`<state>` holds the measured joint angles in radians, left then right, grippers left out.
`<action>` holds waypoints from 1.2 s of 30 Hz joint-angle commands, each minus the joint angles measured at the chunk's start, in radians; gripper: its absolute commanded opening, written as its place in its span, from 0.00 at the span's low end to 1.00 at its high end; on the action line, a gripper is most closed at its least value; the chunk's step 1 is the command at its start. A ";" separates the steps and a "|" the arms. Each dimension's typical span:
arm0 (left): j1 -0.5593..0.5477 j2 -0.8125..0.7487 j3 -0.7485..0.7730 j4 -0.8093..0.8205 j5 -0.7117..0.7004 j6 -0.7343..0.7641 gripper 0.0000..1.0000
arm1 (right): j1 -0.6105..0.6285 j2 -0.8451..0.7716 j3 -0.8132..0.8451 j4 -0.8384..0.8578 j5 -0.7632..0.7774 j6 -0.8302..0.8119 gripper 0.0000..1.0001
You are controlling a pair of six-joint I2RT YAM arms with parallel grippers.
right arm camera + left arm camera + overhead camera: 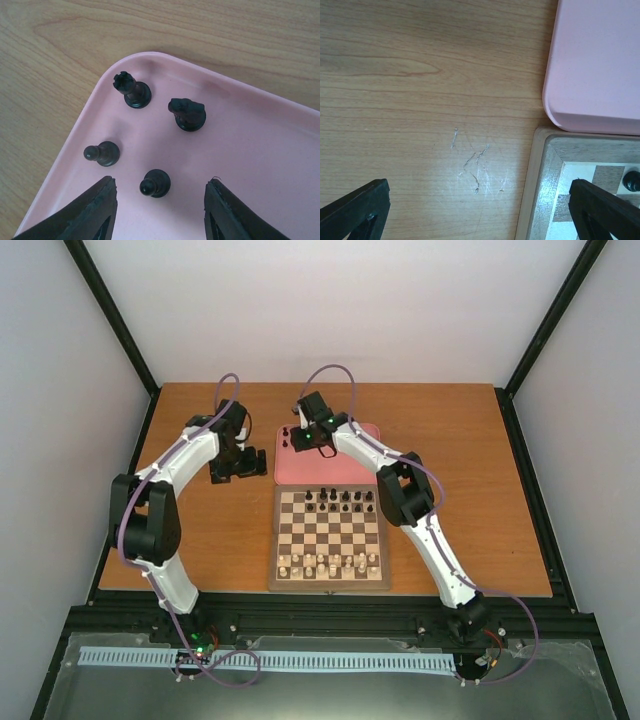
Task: Set up the chess pieces on the board
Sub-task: Pick up the chess piece from the storage box.
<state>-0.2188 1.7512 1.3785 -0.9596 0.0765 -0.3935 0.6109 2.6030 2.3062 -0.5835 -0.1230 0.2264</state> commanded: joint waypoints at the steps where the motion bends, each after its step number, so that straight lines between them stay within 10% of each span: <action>1: 0.006 0.024 0.046 0.010 0.011 -0.007 1.00 | -0.004 0.037 0.041 0.031 0.013 0.025 0.48; 25: 0.006 0.064 0.071 0.001 0.022 0.004 1.00 | -0.022 0.076 0.060 0.031 -0.007 0.043 0.12; 36: 0.006 0.057 0.070 0.001 0.012 0.011 1.00 | -0.019 -0.162 -0.086 0.029 -0.007 -0.030 0.07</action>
<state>-0.2188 1.8057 1.4128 -0.9604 0.0860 -0.3923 0.5953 2.6072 2.2875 -0.5518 -0.1333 0.2386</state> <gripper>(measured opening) 0.997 0.080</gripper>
